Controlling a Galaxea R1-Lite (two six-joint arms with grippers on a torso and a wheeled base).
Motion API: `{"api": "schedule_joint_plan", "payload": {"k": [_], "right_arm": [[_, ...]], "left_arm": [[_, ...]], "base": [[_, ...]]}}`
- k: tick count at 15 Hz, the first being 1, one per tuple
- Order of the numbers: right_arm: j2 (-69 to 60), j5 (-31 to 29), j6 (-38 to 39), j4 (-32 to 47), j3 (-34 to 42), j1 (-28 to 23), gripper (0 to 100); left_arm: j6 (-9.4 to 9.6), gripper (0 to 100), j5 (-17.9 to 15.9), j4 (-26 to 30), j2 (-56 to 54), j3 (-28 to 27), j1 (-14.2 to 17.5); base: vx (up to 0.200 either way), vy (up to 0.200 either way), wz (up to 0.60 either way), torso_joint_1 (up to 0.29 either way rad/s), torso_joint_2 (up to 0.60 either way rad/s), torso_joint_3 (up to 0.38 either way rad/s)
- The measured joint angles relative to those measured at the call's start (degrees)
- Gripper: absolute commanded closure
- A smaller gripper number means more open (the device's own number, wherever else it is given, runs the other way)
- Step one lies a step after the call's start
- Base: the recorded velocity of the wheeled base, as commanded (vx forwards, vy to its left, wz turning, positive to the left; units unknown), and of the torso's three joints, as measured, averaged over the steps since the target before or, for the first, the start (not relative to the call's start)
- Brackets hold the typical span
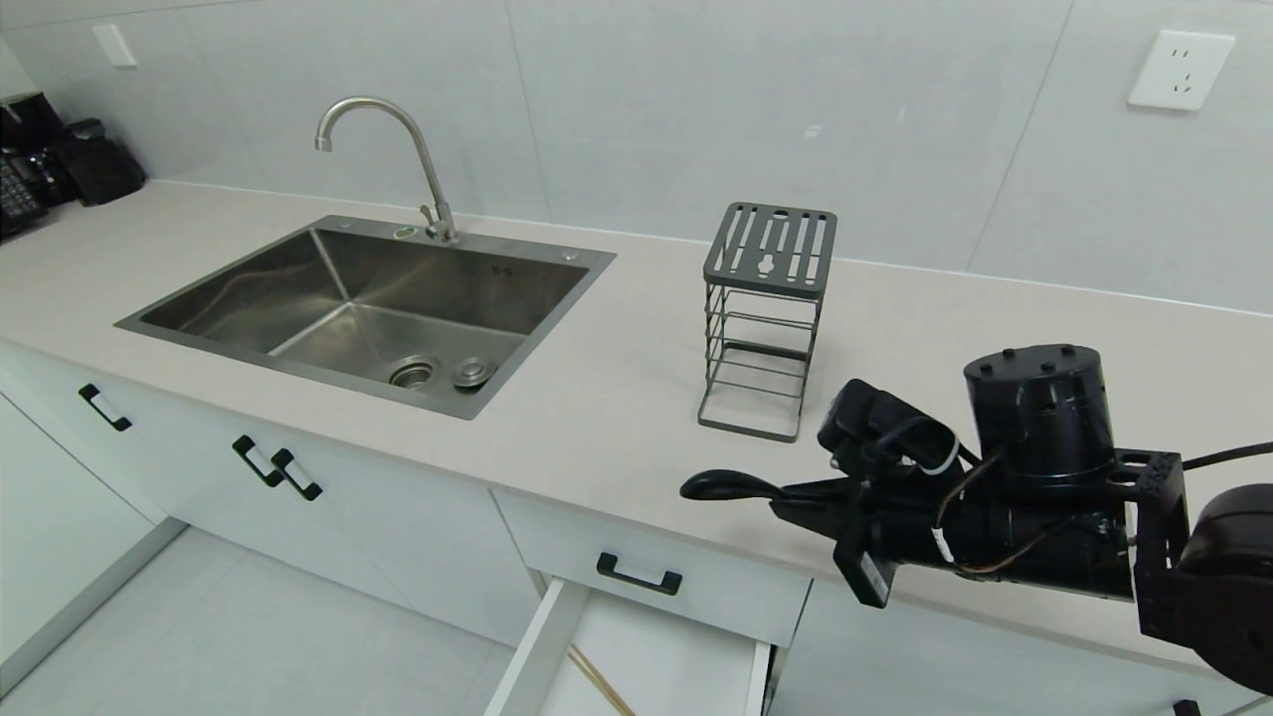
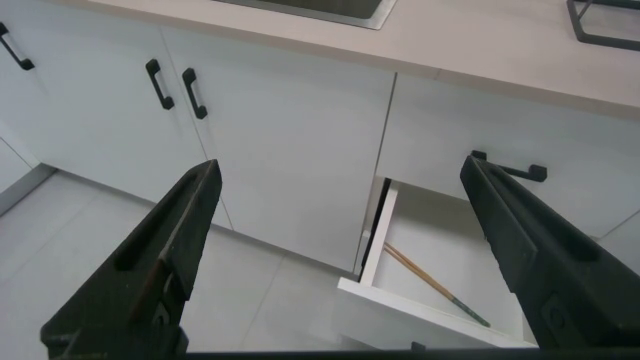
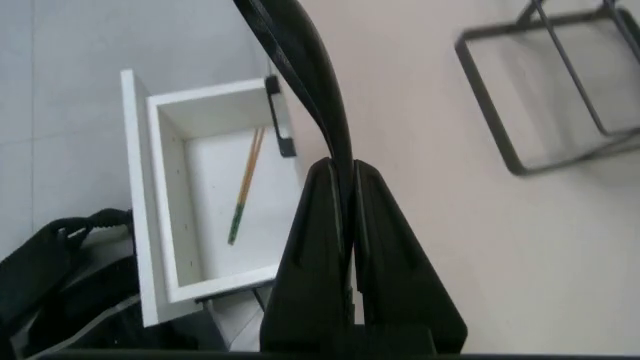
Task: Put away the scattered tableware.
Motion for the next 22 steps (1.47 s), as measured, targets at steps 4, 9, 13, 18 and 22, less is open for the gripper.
{"api": "schedule_joint_plan", "payload": {"k": [4,9,13,18,22], "right_arm": [[-0.94,-5.17,9.34,-0.2,0.85,4.74,100],[-1.07,-7.73,14.51,0.05,0.68,13.23,100],[-0.72,-7.94,14.37,2.27,-0.13,17.73,100],[2.58,-12.36,14.07,2.88,-7.31,22.41,100],[6.01,-12.67,14.01,8.16,-12.82,23.61,100]], "left_arm": [[-0.01,0,0.0,0.0,0.0,0.0,0.02],[-0.01,0,0.0,0.0,0.0,0.0,0.02],[-0.01,0,0.0,0.0,0.0,0.0,0.0],[-0.01,0,0.0,0.0,0.0,0.0,0.0],[-0.01,0,0.0,0.0,0.0,0.0,0.0]], "base": [[0.0,0.0,0.0,0.0,0.0,0.0],[0.0,0.0,0.0,0.0,0.0,0.0],[0.0,0.0,0.0,0.0,0.0,0.0],[0.0,0.0,0.0,0.0,0.0,0.0],[0.0,0.0,0.0,0.0,0.0,0.0]]}}
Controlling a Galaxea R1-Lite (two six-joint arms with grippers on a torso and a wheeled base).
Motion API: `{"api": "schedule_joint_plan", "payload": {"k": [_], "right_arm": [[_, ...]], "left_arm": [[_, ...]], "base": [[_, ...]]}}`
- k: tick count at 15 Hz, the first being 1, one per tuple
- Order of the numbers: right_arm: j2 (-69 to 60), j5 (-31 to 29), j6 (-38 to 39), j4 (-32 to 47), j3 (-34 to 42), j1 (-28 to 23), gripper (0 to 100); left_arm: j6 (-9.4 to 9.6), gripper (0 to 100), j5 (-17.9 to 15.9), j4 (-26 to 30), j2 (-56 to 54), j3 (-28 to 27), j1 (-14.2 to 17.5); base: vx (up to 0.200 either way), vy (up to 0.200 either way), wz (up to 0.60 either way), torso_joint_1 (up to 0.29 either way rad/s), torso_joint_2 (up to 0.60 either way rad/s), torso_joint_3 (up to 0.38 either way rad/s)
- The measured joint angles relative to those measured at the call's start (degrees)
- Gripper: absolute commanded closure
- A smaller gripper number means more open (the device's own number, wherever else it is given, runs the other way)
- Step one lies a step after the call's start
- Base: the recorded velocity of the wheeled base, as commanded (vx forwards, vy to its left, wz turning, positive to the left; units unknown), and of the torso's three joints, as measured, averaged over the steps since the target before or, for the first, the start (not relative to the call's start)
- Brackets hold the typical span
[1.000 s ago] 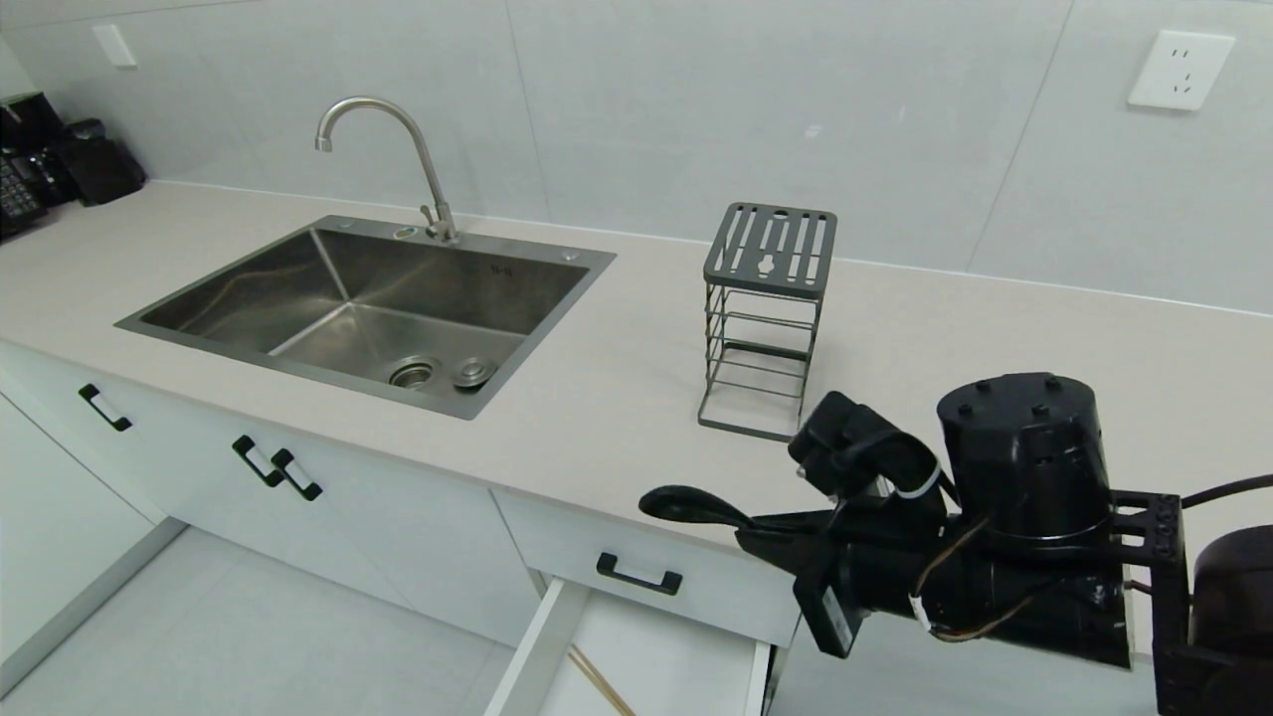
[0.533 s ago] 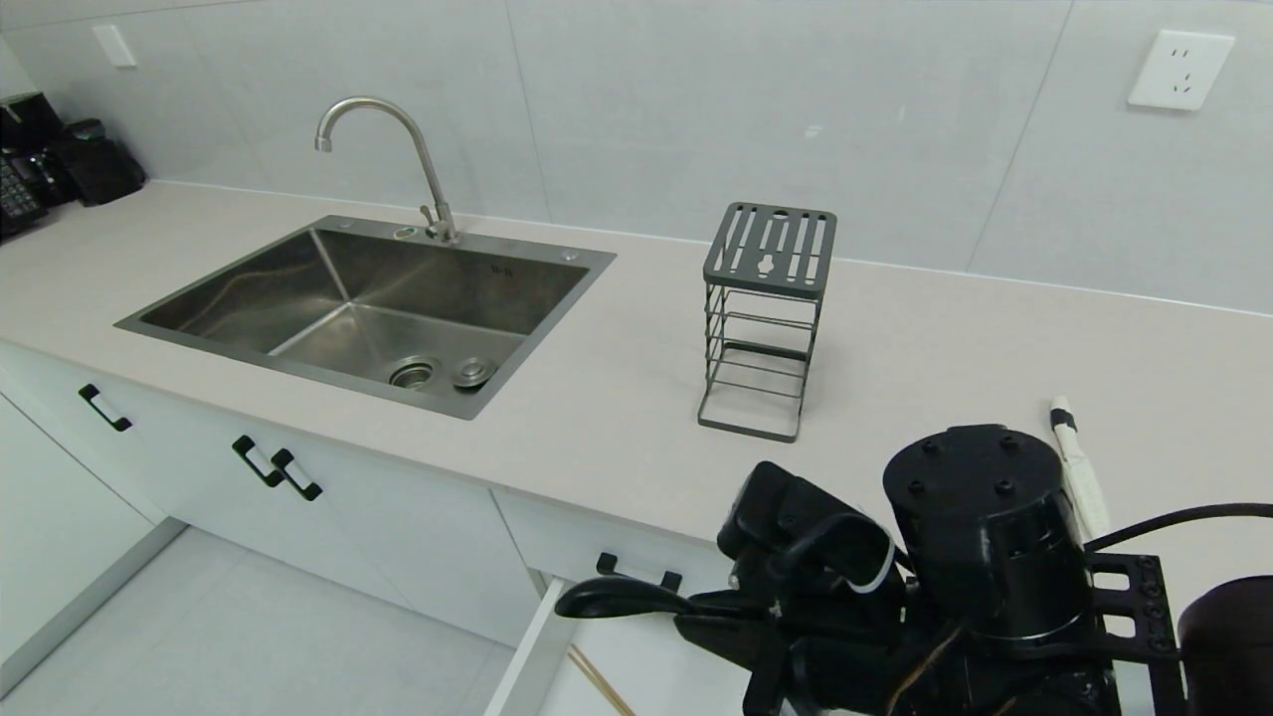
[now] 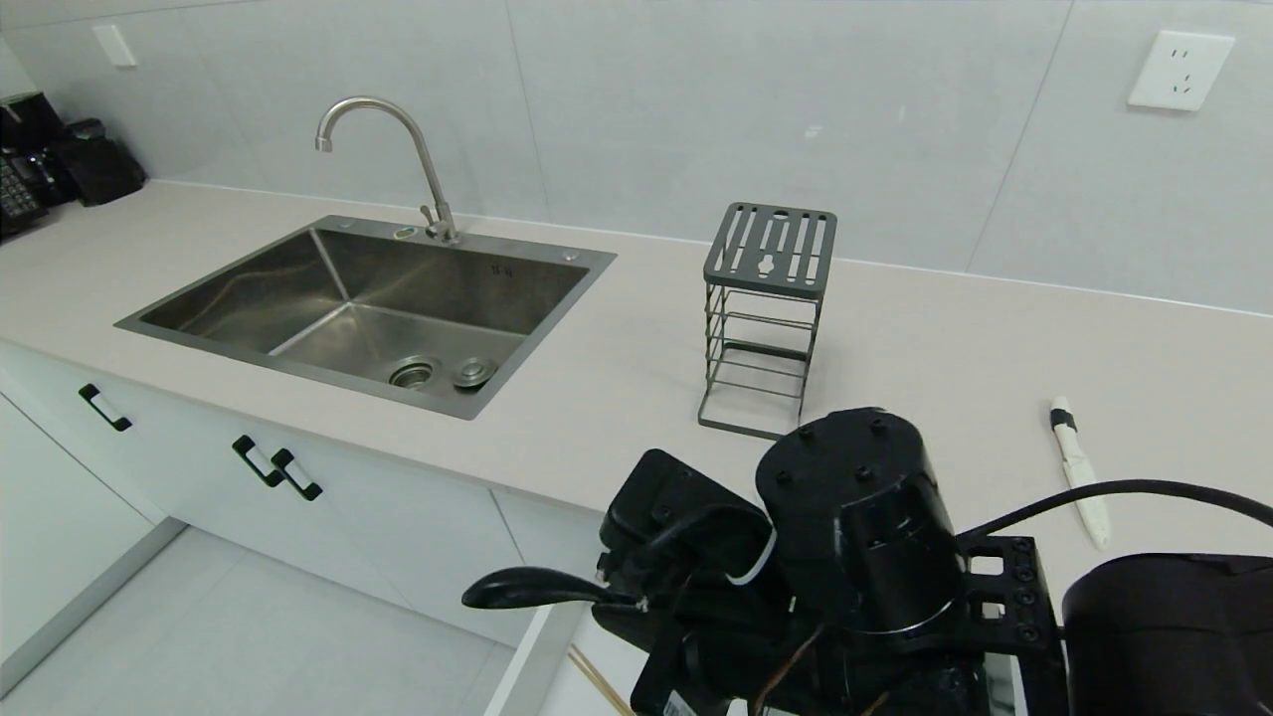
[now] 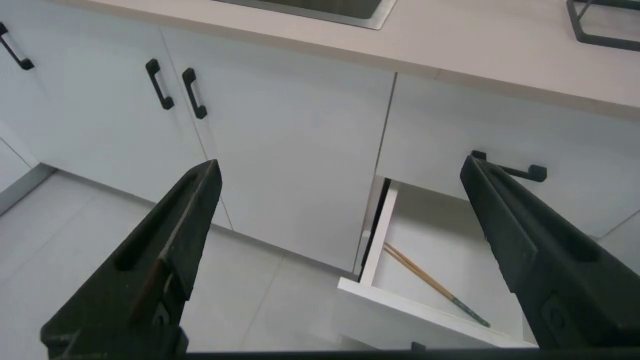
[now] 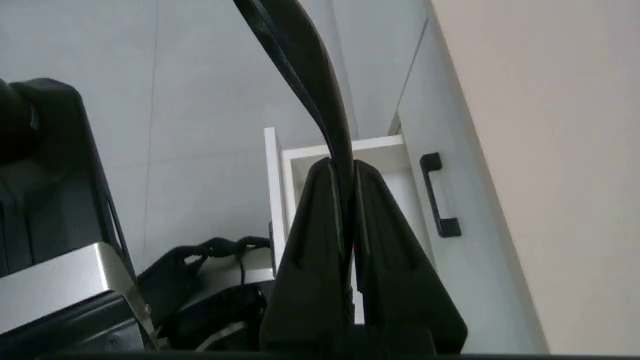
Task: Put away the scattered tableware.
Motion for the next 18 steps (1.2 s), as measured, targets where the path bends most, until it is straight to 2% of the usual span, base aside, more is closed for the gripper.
{"api": "schedule_joint_plan", "payload": {"k": [3,7,15,18], "right_arm": [[1.34,-0.09,-4.49,9.36,-5.03,0.11,100],[2.43,-0.24,-5.55,9.42,-5.97,0.04,100],[2.45,-0.29,-5.57,6.73,-2.54,0.0,100],[2.52,-0.35,-5.58,6.68,-3.28,0.04,100]], "left_arm": [[0.01,0,0.0,0.0,0.0,-0.02,0.02],[0.01,0,0.0,0.0,0.0,-0.02,0.0],[0.0,0,0.0,0.0,0.0,0.0,0.02],[0.01,0,0.0,-0.04,0.0,0.0,0.02]], "base": [[0.0,0.0,0.0,0.0,0.0,0.0],[0.0,0.0,0.0,0.0,0.0,0.0],[0.0,0.0,0.0,0.0,0.0,0.0],[0.0,0.0,0.0,-0.146,0.27,0.133]]}}
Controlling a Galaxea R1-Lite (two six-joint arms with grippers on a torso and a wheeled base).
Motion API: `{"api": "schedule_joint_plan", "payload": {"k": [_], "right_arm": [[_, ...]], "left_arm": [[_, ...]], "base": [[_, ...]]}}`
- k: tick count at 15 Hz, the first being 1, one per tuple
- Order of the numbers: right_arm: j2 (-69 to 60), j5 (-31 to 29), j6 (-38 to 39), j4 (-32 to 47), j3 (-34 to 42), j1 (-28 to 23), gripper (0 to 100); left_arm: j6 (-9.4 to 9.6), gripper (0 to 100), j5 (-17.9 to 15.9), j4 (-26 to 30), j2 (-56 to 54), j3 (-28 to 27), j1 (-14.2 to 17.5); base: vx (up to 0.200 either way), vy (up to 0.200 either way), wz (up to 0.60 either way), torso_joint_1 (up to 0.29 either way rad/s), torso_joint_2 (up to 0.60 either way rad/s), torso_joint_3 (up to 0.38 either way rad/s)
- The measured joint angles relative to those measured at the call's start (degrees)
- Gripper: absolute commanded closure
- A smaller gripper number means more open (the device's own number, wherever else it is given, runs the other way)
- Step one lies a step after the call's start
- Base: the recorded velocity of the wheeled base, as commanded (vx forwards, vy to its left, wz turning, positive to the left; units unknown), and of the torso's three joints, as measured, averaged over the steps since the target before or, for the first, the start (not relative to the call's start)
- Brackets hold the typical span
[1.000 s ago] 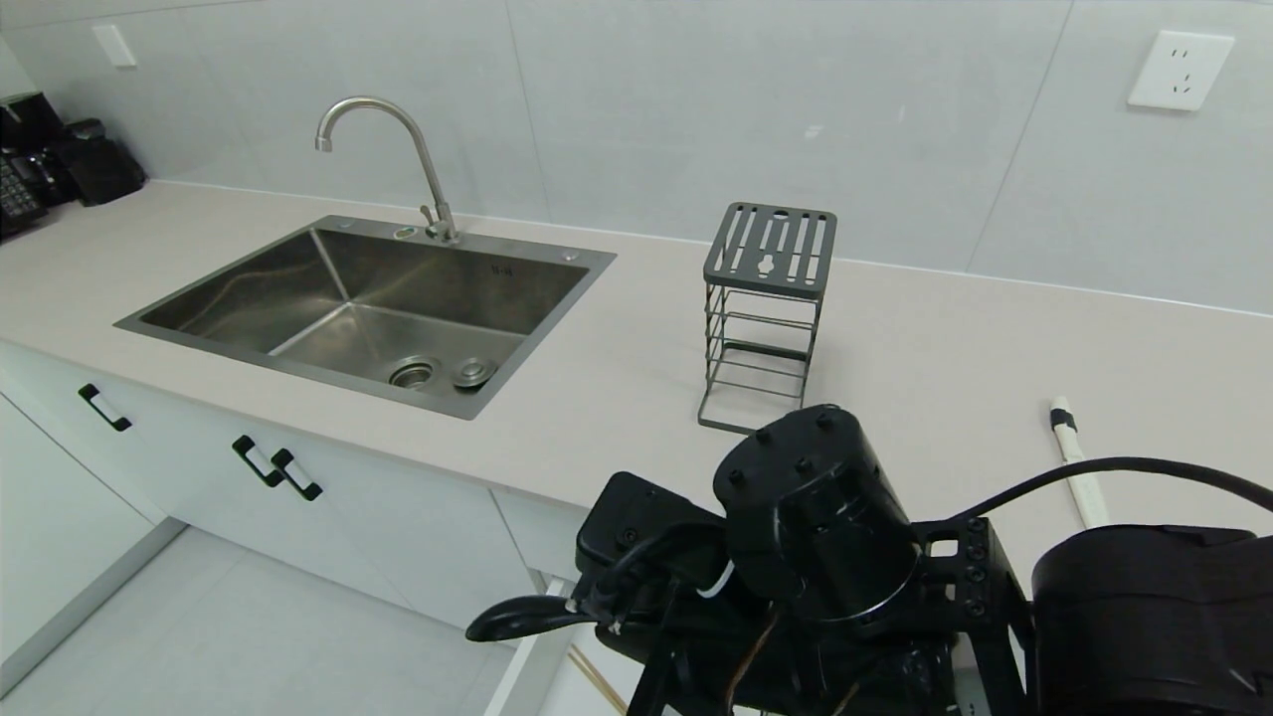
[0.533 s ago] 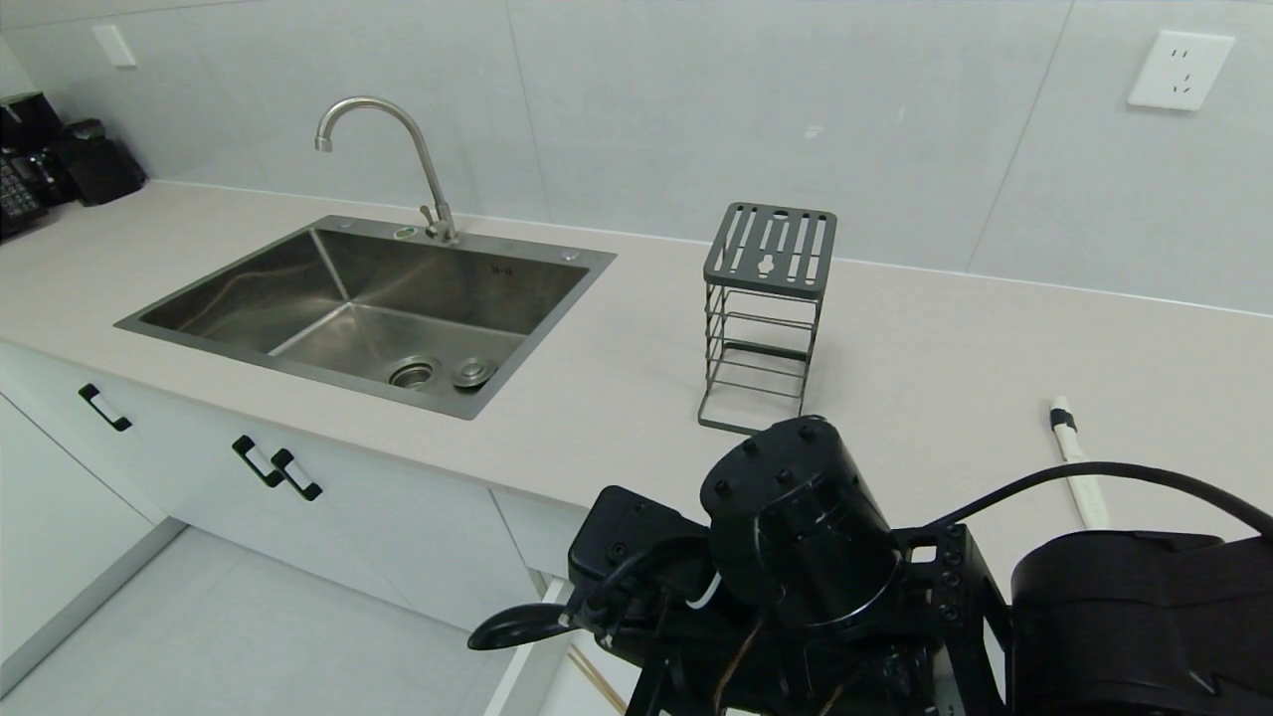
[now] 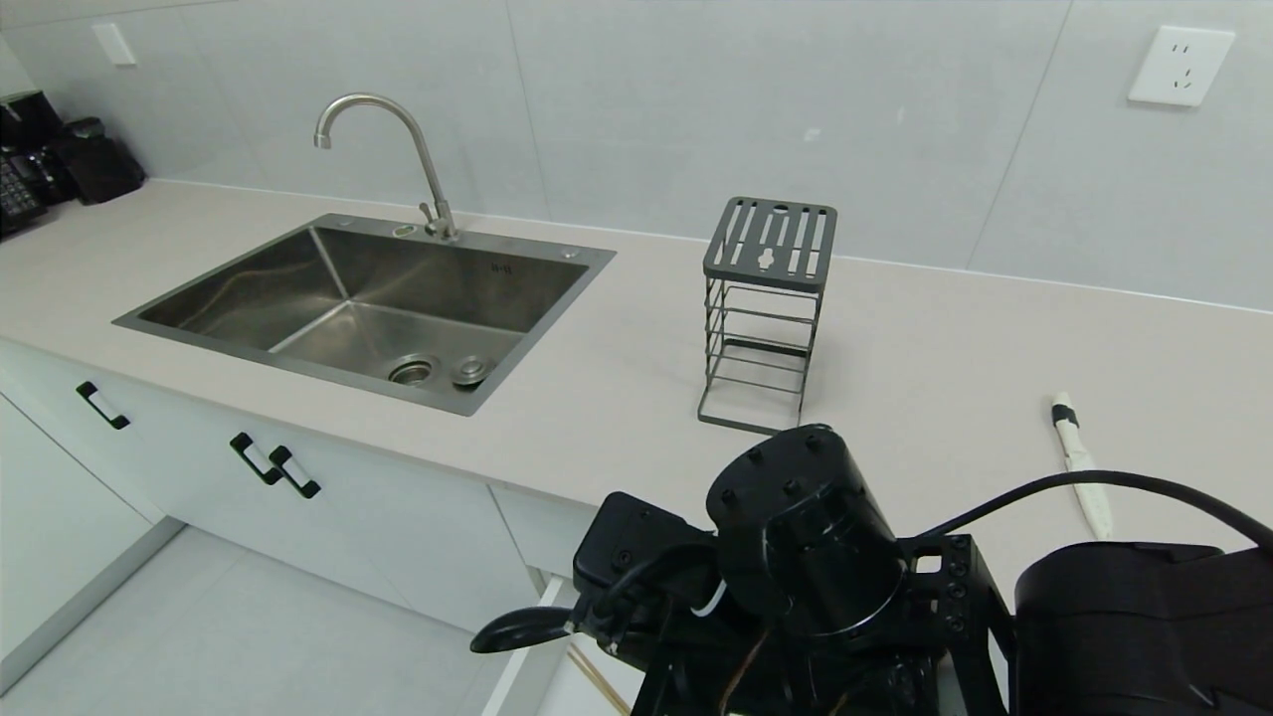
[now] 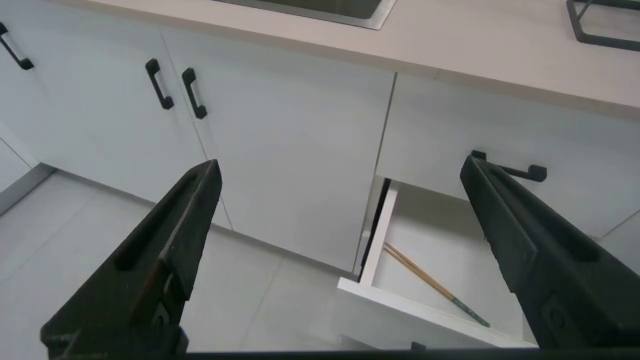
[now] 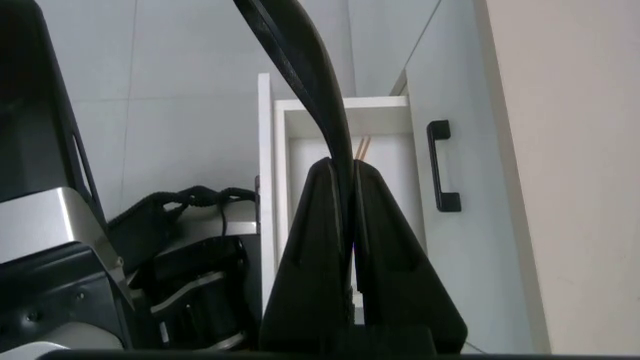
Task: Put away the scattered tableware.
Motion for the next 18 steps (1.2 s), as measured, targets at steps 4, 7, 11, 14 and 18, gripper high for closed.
{"api": "schedule_joint_plan", "payload": {"k": [4,7,11,14,18], "right_arm": [[0.54,-0.02,-0.13,0.05,-1.82,0.0,100],[1.06,-0.05,-0.16,0.09,-3.0,0.0,100],[2.01,0.11,-0.16,0.16,-4.61,0.35,100],[3.07,0.24,-0.16,0.16,-7.05,0.77,100],[4.44,0.27,-0.21,0.6,-9.59,0.88,100]], "left_arm": [[0.0,0,0.0,0.01,0.0,0.0,-0.02],[-0.01,0,0.0,-0.02,0.0,0.0,0.0],[-0.01,0,0.0,0.11,0.0,-0.02,0.0],[0.0,0,0.0,0.06,0.0,0.0,0.0],[0.0,0,0.0,0.04,0.0,0.0,0.0]], "base": [[0.0,0.0,0.0,-0.263,0.51,0.245],[0.0,0.0,0.0,-0.268,0.53,0.25],[0.0,0.0,0.0,-0.261,0.5,0.237],[0.0,0.0,0.0,-0.256,0.49,0.23],[0.0,0.0,0.0,-0.25,0.46,0.215]]}}
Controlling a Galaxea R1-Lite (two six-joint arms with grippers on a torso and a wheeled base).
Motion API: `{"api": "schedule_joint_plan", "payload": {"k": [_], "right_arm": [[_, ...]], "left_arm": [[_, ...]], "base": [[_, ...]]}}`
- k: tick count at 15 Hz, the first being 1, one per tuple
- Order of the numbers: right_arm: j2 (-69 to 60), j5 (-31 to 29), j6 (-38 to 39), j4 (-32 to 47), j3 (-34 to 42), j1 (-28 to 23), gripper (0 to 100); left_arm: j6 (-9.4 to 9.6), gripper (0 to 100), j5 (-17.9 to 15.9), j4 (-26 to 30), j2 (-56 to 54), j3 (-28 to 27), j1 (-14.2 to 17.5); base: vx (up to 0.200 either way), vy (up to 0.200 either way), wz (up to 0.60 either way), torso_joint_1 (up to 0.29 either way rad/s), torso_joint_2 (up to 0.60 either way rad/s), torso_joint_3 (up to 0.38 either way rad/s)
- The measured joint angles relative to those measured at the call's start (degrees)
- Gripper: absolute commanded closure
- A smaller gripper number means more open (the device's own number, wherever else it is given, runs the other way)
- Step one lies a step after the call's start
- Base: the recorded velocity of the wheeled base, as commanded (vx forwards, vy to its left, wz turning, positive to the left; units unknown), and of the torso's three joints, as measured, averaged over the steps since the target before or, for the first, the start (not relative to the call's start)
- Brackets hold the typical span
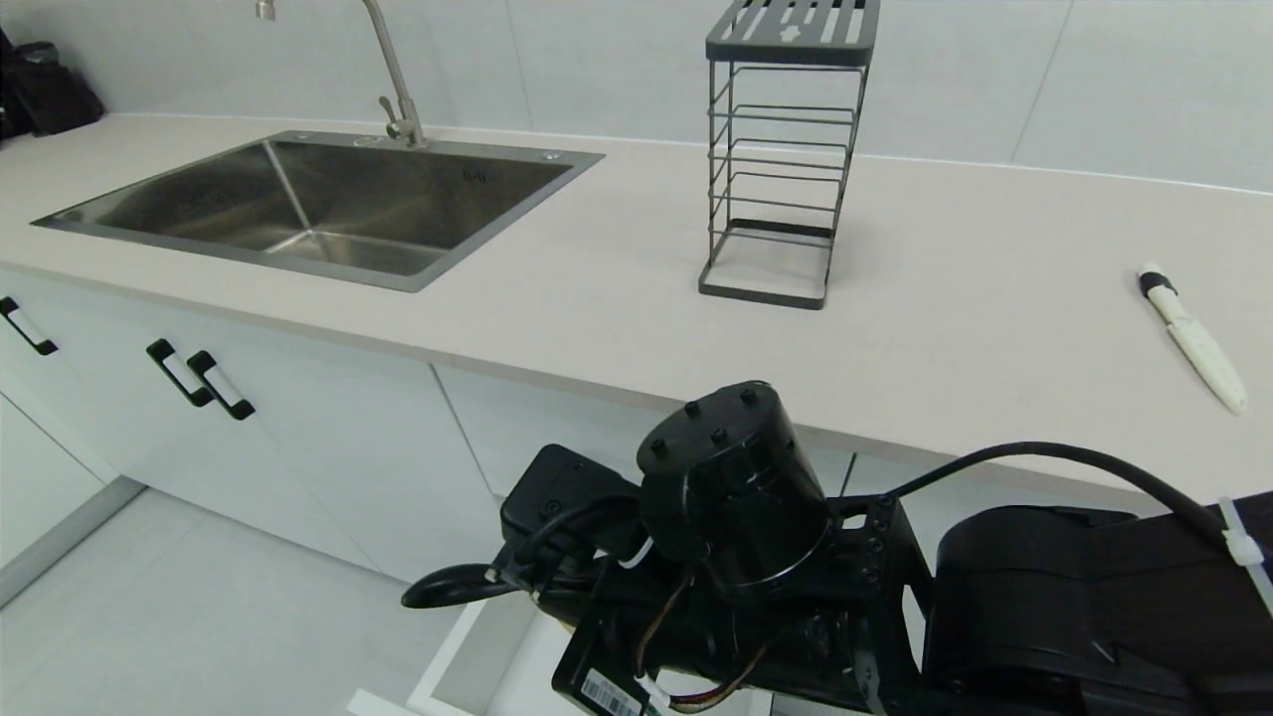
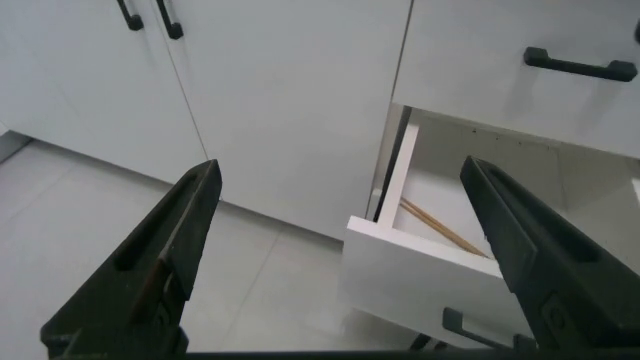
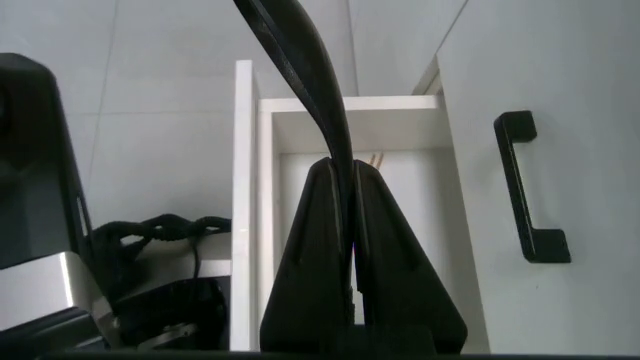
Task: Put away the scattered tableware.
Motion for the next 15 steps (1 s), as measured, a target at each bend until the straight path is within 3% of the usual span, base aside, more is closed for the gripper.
{"api": "schedule_joint_plan", "payload": {"k": [8,15], "right_arm": [[1.52,0.06,-0.01,-0.16,-1.84,0.16,100],[4.0,3.85,0.02,-0.05,-5.79,0.16,100]], "left_arm": [[-0.01,0,0.0,0.07,0.0,0.0,-0.02],[0.0,0,-0.02,0.02,0.0,0.0,-0.02]], "base": [[0.0,0.0,0.0,-0.247,0.34,0.133],[0.0,0.0,0.0,-0.035,0.18,0.056]]}}
